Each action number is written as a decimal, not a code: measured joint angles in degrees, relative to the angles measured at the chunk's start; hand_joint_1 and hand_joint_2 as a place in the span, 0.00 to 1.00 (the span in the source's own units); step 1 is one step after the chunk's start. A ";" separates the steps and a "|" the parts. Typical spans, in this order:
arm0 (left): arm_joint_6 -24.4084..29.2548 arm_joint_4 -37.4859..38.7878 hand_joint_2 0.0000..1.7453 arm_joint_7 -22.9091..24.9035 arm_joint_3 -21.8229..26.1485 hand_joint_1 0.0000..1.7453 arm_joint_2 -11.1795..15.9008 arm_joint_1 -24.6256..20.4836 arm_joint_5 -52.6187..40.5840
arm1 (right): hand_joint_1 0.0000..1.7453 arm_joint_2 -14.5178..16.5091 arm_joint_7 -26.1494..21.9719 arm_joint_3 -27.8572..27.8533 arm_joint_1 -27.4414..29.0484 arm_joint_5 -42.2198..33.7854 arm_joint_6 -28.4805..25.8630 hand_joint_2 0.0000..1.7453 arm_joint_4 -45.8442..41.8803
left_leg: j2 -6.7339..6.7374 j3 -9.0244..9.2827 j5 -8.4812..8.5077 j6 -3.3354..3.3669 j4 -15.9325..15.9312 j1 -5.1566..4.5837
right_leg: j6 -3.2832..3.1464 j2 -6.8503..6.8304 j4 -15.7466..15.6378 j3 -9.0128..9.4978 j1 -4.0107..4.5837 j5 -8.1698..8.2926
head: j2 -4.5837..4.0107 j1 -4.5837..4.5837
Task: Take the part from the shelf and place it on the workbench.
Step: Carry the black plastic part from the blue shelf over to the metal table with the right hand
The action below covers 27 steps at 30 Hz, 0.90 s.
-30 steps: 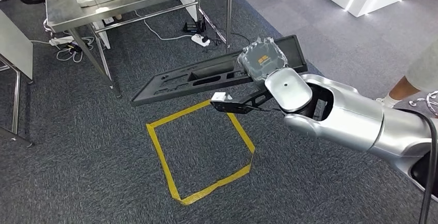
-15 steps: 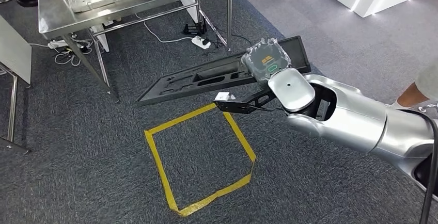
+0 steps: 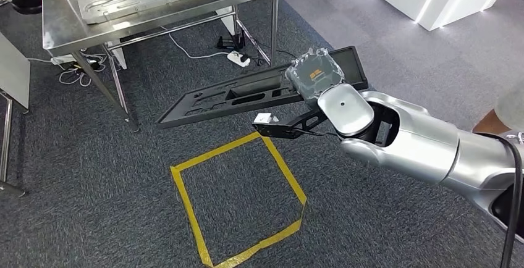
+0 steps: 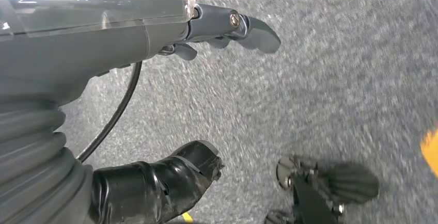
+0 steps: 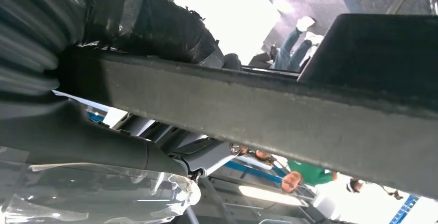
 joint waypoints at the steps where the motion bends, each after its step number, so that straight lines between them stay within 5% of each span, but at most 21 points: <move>1: 0.01 0.00 1.00 0.01 -0.01 0.00 0.00 0.00 -0.02 | 1.00 -0.05 0.00 -0.02 0.03 0.00 0.00 1.00 -0.01 | 0.07 0.44 -0.04 0.21 -0.33 0.11 | -0.04 -0.05 2.85 -1.49 0.12 -1.33 | -0.01 0.11; 3: 0.05 0.00 1.00 0.01 -0.02 0.00 0.04 -0.08 -0.07 | 1.00 -0.11 0.00 -0.05 0.19 0.00 -0.01 1.00 -0.01 | 0.09 0.83 -0.56 0.66 -0.29 -0.02 | -0.05 -0.07 10.39 -6.01 0.37 -4.07 | -0.01 0.22; 5: 0.08 0.00 1.00 -0.01 -0.02 0.00 0.07 -0.15 -0.10 | 1.00 -0.17 0.00 -0.05 0.58 -0.01 0.01 1.00 -0.01 | -0.08 1.19 -1.26 0.84 0.06 -0.11 | 0.02 -0.08 13.56 -8.83 0.39 -3.54 | -0.01 0.25; 8: 0.06 0.00 1.00 -0.01 -0.02 0.00 0.04 0.02 -0.13 | 1.00 -0.27 0.00 -0.05 0.74 -0.02 0.02 1.00 -0.01 | -0.45 1.78 -2.67 0.54 1.16 -0.10 | -0.16 -0.14 5.64 -6.32 0.35 2.56 | -0.01 0.31; 10: 0.06 0.00 1.00 -0.02 -0.02 0.00 0.03 0.04 -0.15 | 1.00 -0.29 0.00 -0.06 0.55 -0.02 -0.01 1.00 -0.04 | -0.64 1.63 -3.61 0.08 2.20 -0.24 | -0.41 -0.14 0.34 -4.03 0.50 4.53 | -0.01 0.28; 16: 0.29 0.00 1.00 -0.05 -0.02 0.00 0.03 -0.07 -0.33 | 1.00 -0.32 0.00 -0.11 0.39 -0.02 -0.05 1.00 -0.10 | -0.60 0.58 -5.60 -1.53 4.76 -0.09 | -1.51 -0.07 -1.49 -2.70 0.25 4.09 | 0.00 0.11; 20: 0.50 0.00 1.00 -0.06 -0.04 0.00 0.01 -0.08 -0.44 | 1.00 -0.34 0.00 -0.14 0.30 -0.02 -0.06 1.00 -0.10 | -0.30 -6.54 -9.54 -2.84 17.11 0.99 | -1.84 -0.13 -1.68 -1.66 0.13 3.34 | -0.01 -0.08; 22: 0.51 0.00 1.00 -0.05 -0.04 0.00 0.01 0.04 -0.45 | 1.00 -0.34 0.00 -0.14 0.39 -0.02 -0.04 1.00 -0.10 | -0.21 -7.57 -7.21 -3.12 16.59 1.46 | -1.65 -0.12 -1.68 -1.03 0.06 2.81 | -0.01 -0.08; 25: 0.51 0.00 1.00 -0.06 -0.04 0.00 0.01 0.05 -0.46 | 1.00 -0.34 0.00 -0.15 0.29 -0.02 -0.04 1.00 -0.09 | -0.20 -2.90 -0.98 -2.96 5.17 1.60 | -0.99 -0.06 -1.82 0.05 -0.12 2.01 | -0.01 -0.06; 27: 0.51 0.00 1.00 -0.08 -0.04 0.00 0.01 -0.08 -0.46 | 1.00 -0.34 0.00 -0.17 0.15 -0.02 -0.05 1.00 -0.09 | -0.26 -1.48 -0.78 -2.51 2.39 1.12 | -0.30 -0.01 -2.11 0.29 -0.26 1.76 | -0.01 -0.05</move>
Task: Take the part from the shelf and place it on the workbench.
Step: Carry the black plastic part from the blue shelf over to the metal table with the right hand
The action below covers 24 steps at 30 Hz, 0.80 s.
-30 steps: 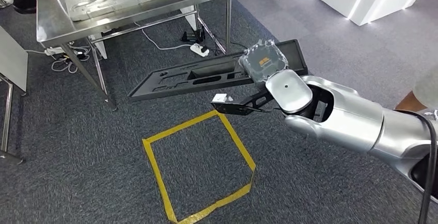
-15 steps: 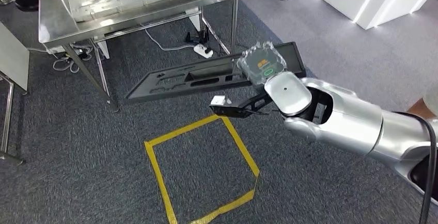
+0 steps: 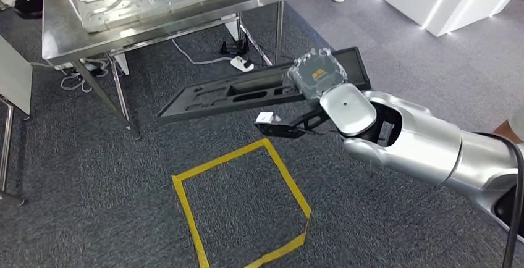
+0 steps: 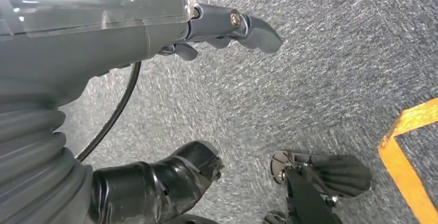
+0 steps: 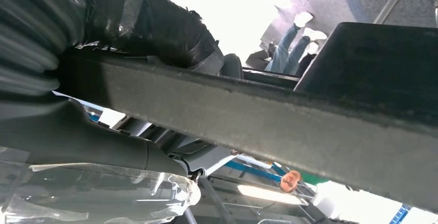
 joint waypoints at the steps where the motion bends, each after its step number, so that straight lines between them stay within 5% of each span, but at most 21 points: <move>1: 0.00 0.00 1.00 -0.01 -0.01 0.00 0.00 -0.05 0.00 | 1.00 0.00 0.00 -0.01 -0.04 0.00 0.00 1.00 0.00 | -0.02 0.11 -0.22 0.30 -0.12 -0.28 | 0.35 0.04 -0.19 0.07 -0.07 -0.06 | 0.00 -0.02; 5: 0.01 0.00 1.00 -0.02 -0.01 0.00 -0.01 0.06 -0.01 | 1.00 -0.10 0.00 -0.03 -0.06 0.00 -0.01 1.00 -0.01 | 0.09 1.56 -0.40 1.66 -1.40 -0.22 | 1.10 -0.11 2.21 -0.65 -0.04 -1.64 | 0.00 0.11; 8: -0.08 0.00 1.00 -0.03 -0.02 0.00 0.03 -0.01 0.03 | 1.00 -0.15 0.00 -0.07 0.03 0.00 -0.09 1.00 0.00 | 0.15 2.49 -1.13 2.70 -1.53 -0.55 | 0.73 -0.22 12.93 -6.88 0.41 -5.28 | 0.00 0.22; 10: -0.17 0.00 1.00 -0.02 -0.02 0.00 0.06 -0.04 0.15 | 1.00 -0.15 0.00 -0.06 0.31 0.00 -0.14 1.00 0.04 | -0.03 3.17 -1.81 3.01 -1.42 -0.92 | 0.46 -0.22 15.99 -9.83 0.65 -4.42 | 0.00 0.24; 14: -0.38 0.00 1.00 0.17 -0.02 0.00 0.07 0.11 0.40 | 1.00 -0.10 0.00 -0.05 0.34 0.00 -0.35 1.00 0.08 | -0.48 4.83 -3.70 2.71 -0.73 -1.25 | -0.84 -0.20 3.83 -5.73 1.40 3.64 | 0.01 0.24; 20: -0.48 -0.01 1.00 0.45 -0.01 0.00 0.27 -0.03 0.60 | 1.00 0.20 0.00 -0.07 0.04 0.01 -0.68 1.00 0.10 | -0.48 4.54 -5.69 1.08 0.94 -1.33 | -2.06 -0.10 -0.54 -2.67 1.17 3.23 | 0.01 0.05; 24: -0.50 -0.02 1.00 0.45 -0.02 0.00 0.33 0.00 0.63 | 1.00 0.48 0.00 -0.09 0.11 0.00 -0.71 1.00 0.15 | -0.12 -3.47 -9.41 -0.46 14.05 -0.14 | -2.34 -0.24 -0.99 -1.16 0.92 2.25 | 0.00 -0.10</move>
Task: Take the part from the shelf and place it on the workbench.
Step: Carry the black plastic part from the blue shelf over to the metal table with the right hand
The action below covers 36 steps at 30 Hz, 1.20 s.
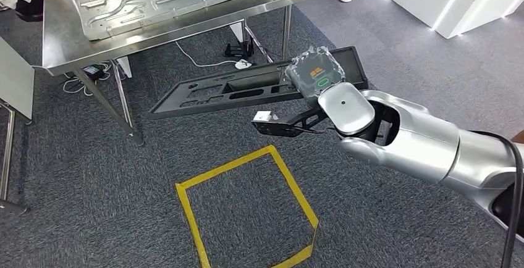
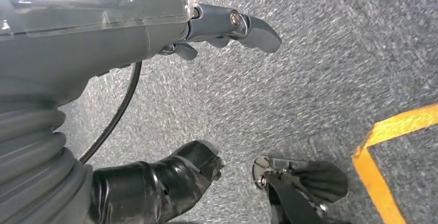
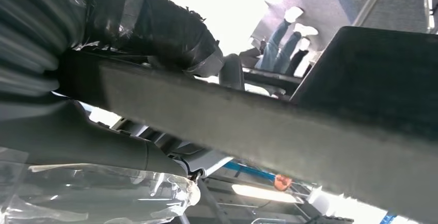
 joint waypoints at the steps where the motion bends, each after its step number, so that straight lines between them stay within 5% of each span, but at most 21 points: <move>1: 0.00 0.00 1.00 0.01 0.01 0.00 0.00 0.04 0.01 | 1.00 0.07 0.00 0.01 0.09 0.00 0.00 1.00 0.00 | 0.07 -1.37 0.84 -0.27 0.94 0.30 | 0.08 0.02 0.00 0.36 -0.06 -0.33 | 0.00 -0.01; 2: -0.01 0.00 1.00 0.01 0.01 0.00 0.00 0.09 0.01 | 1.00 0.13 0.00 0.01 0.17 0.00 0.01 1.00 0.00 | 0.12 -1.66 2.74 -0.49 -0.31 0.57 | 0.21 0.04 0.01 0.80 -0.14 -0.70 | 0.00 0.00; 4: -0.01 0.00 1.00 0.00 0.02 0.00 -0.01 0.17 0.02 | 1.00 0.20 0.00 0.02 0.19 0.00 0.01 1.00 0.00 | 0.19 0.54 8.04 -0.84 -7.68 1.00 | 0.67 0.06 0.00 1.85 -0.33 -1.52 | 0.00 0.01; 6: -0.02 0.00 1.00 -0.03 0.01 0.00 -0.01 0.12 0.02 | 1.00 0.25 0.00 0.02 0.00 0.00 -0.01 1.00 0.01 | 0.17 2.99 10.54 -0.71 -13.67 0.82 | 1.37 0.14 0.00 2.37 -0.40 -2.17 | 0.00 -0.08; 11: -0.04 0.00 1.00 -0.04 0.02 0.00 0.03 0.05 0.02 | 1.00 0.30 0.00 0.01 -0.13 0.01 -0.05 1.00 0.07 | 0.17 4.63 9.66 1.17 -15.53 0.27 | 2.96 0.16 1.28 2.14 -0.64 -3.70 | 0.01 -0.02; 15: -0.02 0.00 1.00 -0.04 0.02 0.00 0.13 -0.06 0.02 | 1.00 0.32 0.00 0.03 -0.08 0.00 -0.10 1.00 0.13 | 0.19 5.99 8.63 2.68 -15.80 -0.07 | 2.84 0.00 14.11 -5.67 -0.40 -7.37 | 0.00 0.24; 16: -0.02 0.00 1.00 -0.04 0.02 0.00 0.17 -0.09 0.02 | 1.00 0.31 0.00 0.07 0.03 0.00 -0.09 1.00 0.16 | 0.10 6.31 8.29 2.84 -15.73 -0.22 | 2.74 0.00 15.75 -7.32 -0.35 -6.92 | 0.00 0.25; 18: -0.04 0.00 1.00 -0.04 0.02 0.00 0.20 0.00 0.02 | 1.00 0.31 0.00 0.15 0.16 0.00 -0.09 1.00 0.24 | -0.11 7.19 7.41 2.89 -15.48 -0.46 | 2.34 0.00 12.86 -7.48 -0.21 -3.02 | 0.00 0.26; 20: -0.07 0.00 1.00 -0.04 0.02 0.00 0.15 0.10 0.02 | 1.00 0.32 0.00 0.17 0.11 0.00 -0.10 1.00 0.27 | -0.25 7.95 6.40 2.64 -15.11 -0.64 | 1.62 -0.03 6.04 -5.08 0.26 1.24 | 0.00 0.25; 21: -0.08 0.00 1.00 -0.04 0.02 0.00 0.12 0.09 0.02 | 1.00 0.33 0.00 0.17 0.02 0.00 -0.13 1.00 0.28 | -0.30 8.05 6.02 2.43 -14.92 -0.69 | 1.31 -0.05 3.44 -3.96 0.47 2.02 | 0.00 0.25; 26: -0.12 0.00 1.00 -0.14 0.02 0.00 0.12 -0.04 0.09 | 1.00 0.39 0.00 0.17 -0.11 0.02 -0.20 1.00 0.34 | -0.26 7.98 4.73 1.08 -14.18 -0.65 | 0.51 0.09 0.37 -1.88 0.43 1.19 | 0.00 0.25; 28: -0.16 0.00 1.00 -0.28 0.02 0.00 0.15 0.04 0.09 | 1.00 0.39 0.00 0.16 -0.17 0.11 -0.22 1.00 0.39 | -0.14 5.60 2.82 0.36 -9.47 -0.33 | 0.12 0.00 -0.27 -0.84 0.18 0.91 | 0.00 0.17; 31: -0.23 0.00 1.00 -0.39 0.02 0.00 0.15 0.06 0.09 | 1.00 0.48 0.00 0.17 -0.07 0.24 -0.25 1.00 0.39 | 0.02 -0.78 1.12 -0.67 -0.20 0.53 | -0.02 -0.03 -0.34 0.19 0.11 0.00 | 0.00 0.12; 33: -0.26 0.00 1.00 -0.39 0.02 0.00 0.15 0.14 0.09 | 1.00 0.50 0.00 0.17 0.06 0.24 -0.23 1.00 0.40 | 0.14 -1.38 4.57 -1.23 -2.20 1.13 | 0.25 0.02 -0.26 1.14 -0.06 -0.79 | 0.00 0.13; 35: -0.27 0.00 1.00 -0.39 0.02 0.00 0.15 0.18 0.08 | 1.00 0.51 0.00 0.17 0.02 0.28 -0.23 1.00 0.42 | 0.19 1.18 9.32 -1.66 -9.36 1.53 | 0.81 0.09 -0.08 2.11 -0.25 -1.74 | 0.00 0.12; 36: -0.28 0.00 1.00 -0.41 0.02 0.00 0.15 0.16 0.07 | 1.00 0.52 0.00 0.17 -0.07 0.31 -0.23 1.00 0.43 | 0.17 2.43 10.39 -1.59 -12.33 1.47 | 1.17 0.16 0.06 2.34 -0.29 -2.14 | 0.01 0.05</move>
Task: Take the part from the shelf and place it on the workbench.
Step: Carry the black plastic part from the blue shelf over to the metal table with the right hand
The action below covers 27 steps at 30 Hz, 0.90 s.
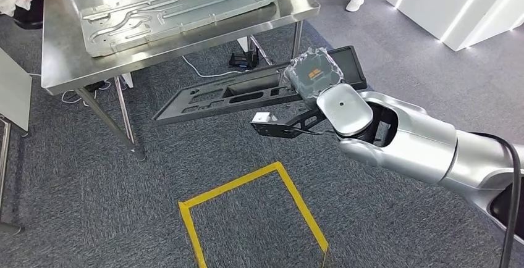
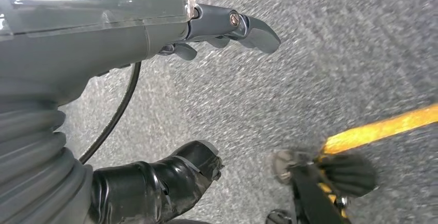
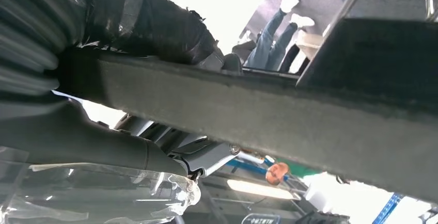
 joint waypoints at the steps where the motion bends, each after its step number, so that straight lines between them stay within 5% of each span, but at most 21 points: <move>1: -0.01 0.00 1.00 -0.02 0.00 0.00 0.01 -0.05 -0.02 | 1.00 0.01 0.00 0.00 -0.07 0.04 -0.01 1.00 0.01 | -0.03 0.75 0.22 0.27 -1.64 -0.17 | 0.35 0.06 0.07 0.07 -0.03 -0.28 | 0.00 -0.04; 6: -0.03 0.00 1.00 -0.13 0.00 0.00 0.07 -0.14 -0.12 | 1.00 -0.01 0.00 0.00 -0.07 0.11 -0.02 1.00 0.04 | -0.01 2.23 -1.09 2.64 -2.82 -0.61 | 1.65 -0.03 2.48 -0.73 -0.30 -2.16 | 0.00 0.13; 9: -0.03 0.00 1.00 -0.14 0.00 0.00 0.09 -0.17 -0.16 | 1.00 -0.01 0.00 0.00 0.02 0.14 0.02 1.00 0.05 | 0.02 3.34 -1.92 3.74 -2.98 -0.87 | 1.45 -0.18 13.27 -6.88 -0.12 -5.62 | -0.01 0.30; 11: -0.03 0.00 1.00 -0.14 0.00 0.00 0.14 -0.17 -0.16 | 1.00 -0.02 0.00 0.01 0.24 0.15 0.10 1.00 0.08 | -0.10 4.06 -2.64 3.99 -2.86 -1.17 | 1.21 -0.18 16.74 -10.23 -0.03 -4.88 | -0.01 0.32; 12: -0.04 0.00 1.00 -0.14 0.00 0.00 0.15 -0.13 -0.16 | 1.00 -0.02 0.00 0.02 0.30 0.15 0.13 1.00 0.09 | -0.19 4.54 -3.09 4.01 -2.73 -1.28 | 0.99 -0.18 15.24 -10.35 0.04 -2.81 | -0.01 0.32; 14: -0.10 0.00 1.00 -0.14 0.00 0.00 0.14 -0.06 -0.16 | 1.00 -0.02 0.00 0.02 0.30 0.15 0.15 1.00 0.10 | -0.32 5.53 -4.11 3.85 -2.41 -1.40 | 0.38 -0.18 8.46 -8.25 0.37 2.22 | -0.01 0.31; 16: -0.16 0.00 1.00 -0.13 0.00 0.00 0.11 -0.12 -0.16 | 1.00 0.00 0.00 0.01 0.09 0.15 0.15 1.00 0.11 | -0.44 5.90 -4.91 3.38 -2.06 -1.53 | -0.12 -0.19 3.25 -5.95 0.80 4.08 | 0.00 0.29; 21: -0.31 0.00 1.00 -0.13 0.00 0.00 0.13 -0.21 -0.16 | 1.00 0.03 0.00 -0.01 -0.13 0.22 0.15 1.00 0.11 | -0.27 5.50 -6.39 1.97 -0.86 -1.50 | -0.99 -0.11 0.62 -4.05 0.59 3.17 | 0.01 0.31; 25: -0.40 0.00 1.00 -0.13 0.00 0.00 0.14 -0.16 -0.13 | 1.00 0.20 0.00 0.02 -0.40 0.41 0.32 1.00 0.16 | -0.10 -1.76 -9.34 0.82 10.86 -0.85 | -1.59 -0.19 0.06 -2.51 0.48 2.37 | -0.01 0.20; 27: -0.40 0.00 1.00 -0.09 0.00 0.00 0.14 -0.06 -0.09 | 1.00 0.35 0.00 0.12 -0.42 0.42 0.62 1.00 0.16 | -0.06 -3.47 -6.58 0.47 10.77 -0.46 | -1.53 -0.11 0.13 -1.71 0.47 1.68 | -0.01 0.20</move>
